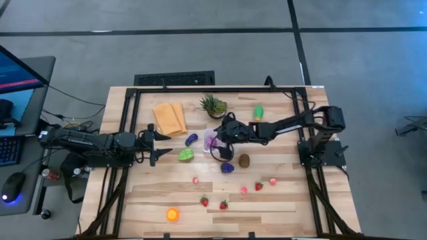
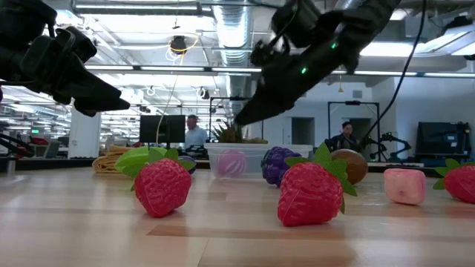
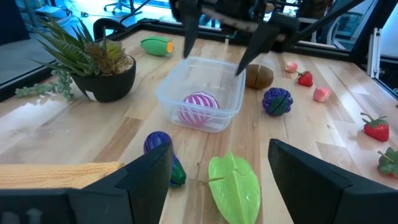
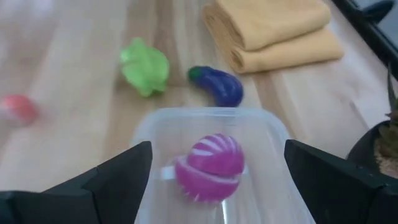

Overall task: Pick and placing Produce into tupperware
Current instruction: Put the left pink peach into the transparent container

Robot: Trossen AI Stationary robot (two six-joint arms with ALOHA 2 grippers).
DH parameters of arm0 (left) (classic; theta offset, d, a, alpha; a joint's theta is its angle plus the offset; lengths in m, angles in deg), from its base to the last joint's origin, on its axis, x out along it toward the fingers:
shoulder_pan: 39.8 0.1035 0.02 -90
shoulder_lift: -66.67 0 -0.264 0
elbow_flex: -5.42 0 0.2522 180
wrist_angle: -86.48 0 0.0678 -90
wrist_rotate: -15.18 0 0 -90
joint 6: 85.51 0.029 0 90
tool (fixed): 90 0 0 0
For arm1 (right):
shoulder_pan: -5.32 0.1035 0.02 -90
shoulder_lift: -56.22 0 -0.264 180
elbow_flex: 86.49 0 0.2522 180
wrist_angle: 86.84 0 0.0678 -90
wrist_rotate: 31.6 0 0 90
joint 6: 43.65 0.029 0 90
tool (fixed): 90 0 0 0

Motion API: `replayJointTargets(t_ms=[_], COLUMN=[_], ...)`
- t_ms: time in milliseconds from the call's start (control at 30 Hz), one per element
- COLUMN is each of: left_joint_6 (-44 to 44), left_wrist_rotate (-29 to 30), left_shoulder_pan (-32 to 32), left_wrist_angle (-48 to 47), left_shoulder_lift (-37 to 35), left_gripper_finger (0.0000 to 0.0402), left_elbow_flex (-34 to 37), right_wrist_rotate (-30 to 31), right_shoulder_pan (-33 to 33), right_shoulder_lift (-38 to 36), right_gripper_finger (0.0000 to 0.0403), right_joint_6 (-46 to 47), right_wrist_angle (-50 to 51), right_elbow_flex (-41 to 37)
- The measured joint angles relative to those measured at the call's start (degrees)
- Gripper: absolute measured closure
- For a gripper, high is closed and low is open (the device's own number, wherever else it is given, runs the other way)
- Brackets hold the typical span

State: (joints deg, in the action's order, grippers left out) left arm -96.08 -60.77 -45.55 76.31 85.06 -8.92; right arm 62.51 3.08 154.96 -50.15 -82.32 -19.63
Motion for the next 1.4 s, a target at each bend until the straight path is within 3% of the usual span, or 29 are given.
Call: replayJointTargets(t_ms=[333, 633, 833, 1233, 1400], left_joint_6=[0.9, 0.9, 0.9, -0.2, 0.5], left_wrist_rotate=[-2.7, -1.3, -1.7, -16.9, -15.3], left_shoulder_pan=[0.0, 0.0, 0.0, -1.1, -5.1], left_wrist_angle=[0.0, 0.2, 0.3, 3.9, 5.0], left_shoulder_lift=[0.0, 0.0, 0.0, 0.0, 0.0], left_gripper_finger=[0.0146, 0.0146, 0.0146, 0.0146, 0.0146], left_elbow_flex=[0.0, 0.0, 0.0, 0.0, 0.0], right_wrist_rotate=[-2.8, -2.6, -2.6, -1.4, 4.3], right_shoulder_pan=[4.8, 9.3, 13.2, 22.4, 25.2], right_shoulder_lift=[-14.2, -24.0, -25.4, -25.4, -25.4], right_gripper_finger=[0.0055, 0.0058, 0.0058, 0.0058, 0.0058], right_joint_6=[1.8, 15.3, 23.2, 35.1, 39.6], right_wrist_angle=[21.9, 43.1, 51.0, 56.2, 59.9], right_elbow_flex=[0.0, 0.0, 0.0, 0.0, 0.0])
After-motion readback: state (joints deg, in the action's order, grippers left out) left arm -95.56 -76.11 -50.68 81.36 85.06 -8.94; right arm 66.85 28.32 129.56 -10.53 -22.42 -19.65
